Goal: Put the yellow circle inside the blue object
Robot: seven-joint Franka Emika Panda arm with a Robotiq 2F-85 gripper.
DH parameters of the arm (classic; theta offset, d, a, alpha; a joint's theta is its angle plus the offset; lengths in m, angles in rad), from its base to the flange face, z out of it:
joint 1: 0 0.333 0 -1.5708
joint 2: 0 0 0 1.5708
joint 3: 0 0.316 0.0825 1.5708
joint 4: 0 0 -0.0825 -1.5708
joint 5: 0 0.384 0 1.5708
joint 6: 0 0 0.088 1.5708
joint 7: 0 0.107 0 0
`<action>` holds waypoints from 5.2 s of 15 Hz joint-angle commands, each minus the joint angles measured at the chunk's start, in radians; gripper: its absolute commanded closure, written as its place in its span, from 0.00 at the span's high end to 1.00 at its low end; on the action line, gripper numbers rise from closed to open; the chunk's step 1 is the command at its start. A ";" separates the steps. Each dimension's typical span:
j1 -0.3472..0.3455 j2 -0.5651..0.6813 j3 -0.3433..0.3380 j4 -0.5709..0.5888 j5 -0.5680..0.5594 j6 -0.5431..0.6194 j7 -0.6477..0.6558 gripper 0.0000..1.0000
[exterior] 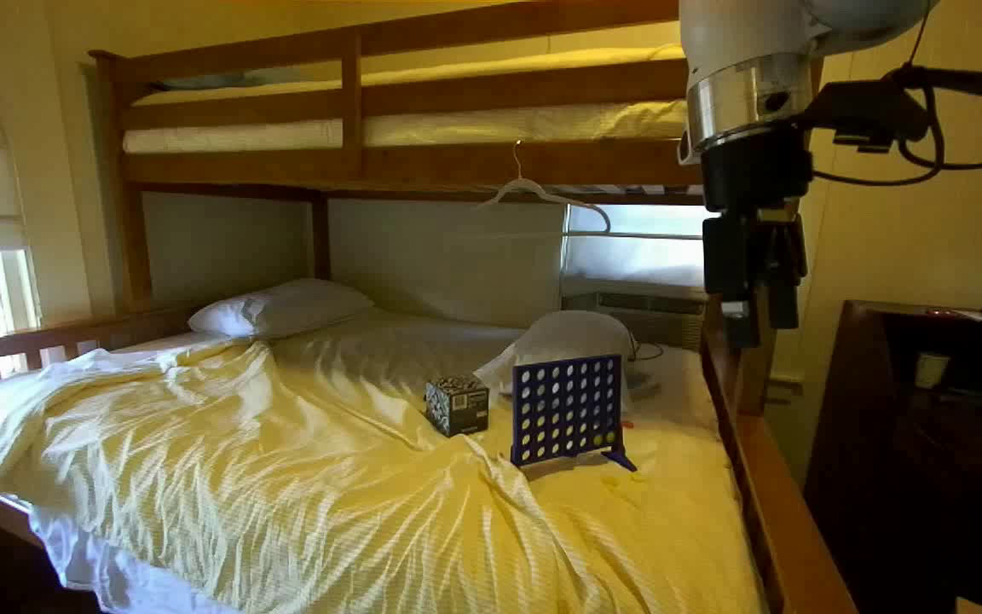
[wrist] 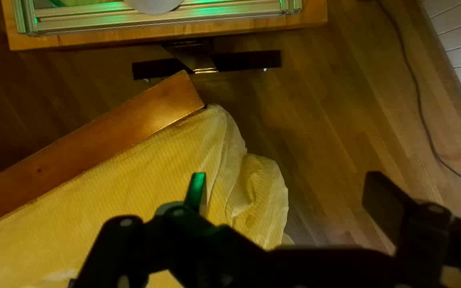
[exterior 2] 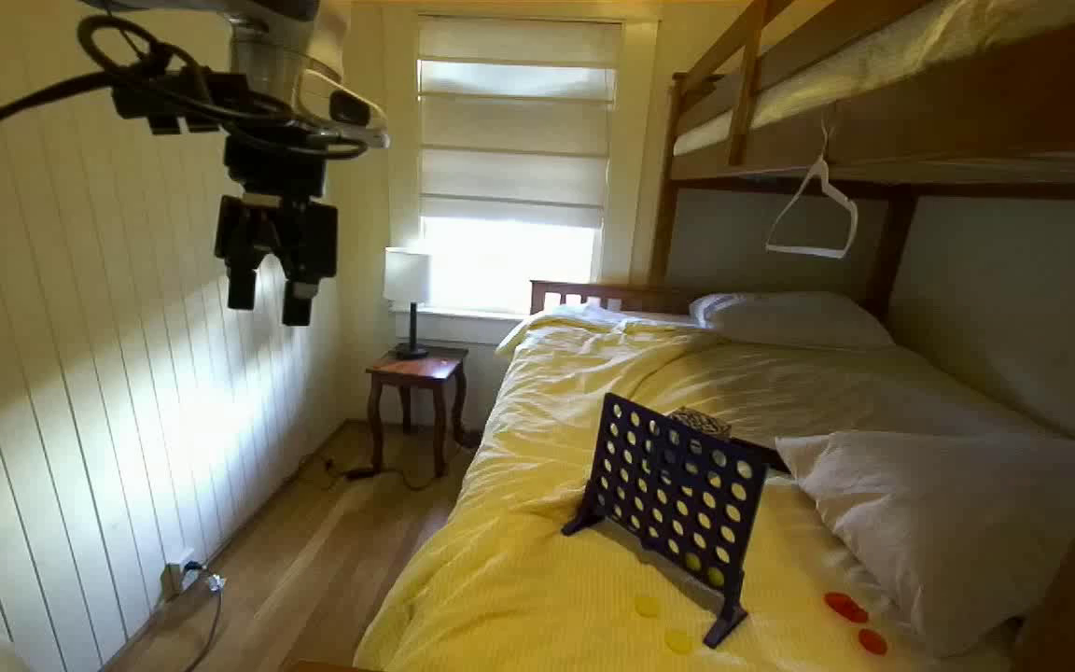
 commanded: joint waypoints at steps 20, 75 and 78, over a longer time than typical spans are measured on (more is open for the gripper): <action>-0.154 0.061 -0.228 -0.268 -0.011 0.439 -0.137 1.00; -0.020 1.119 -0.461 0.276 -0.724 0.795 0.589 1.00; 0.009 1.171 -0.483 0.323 -0.741 0.806 0.607 1.00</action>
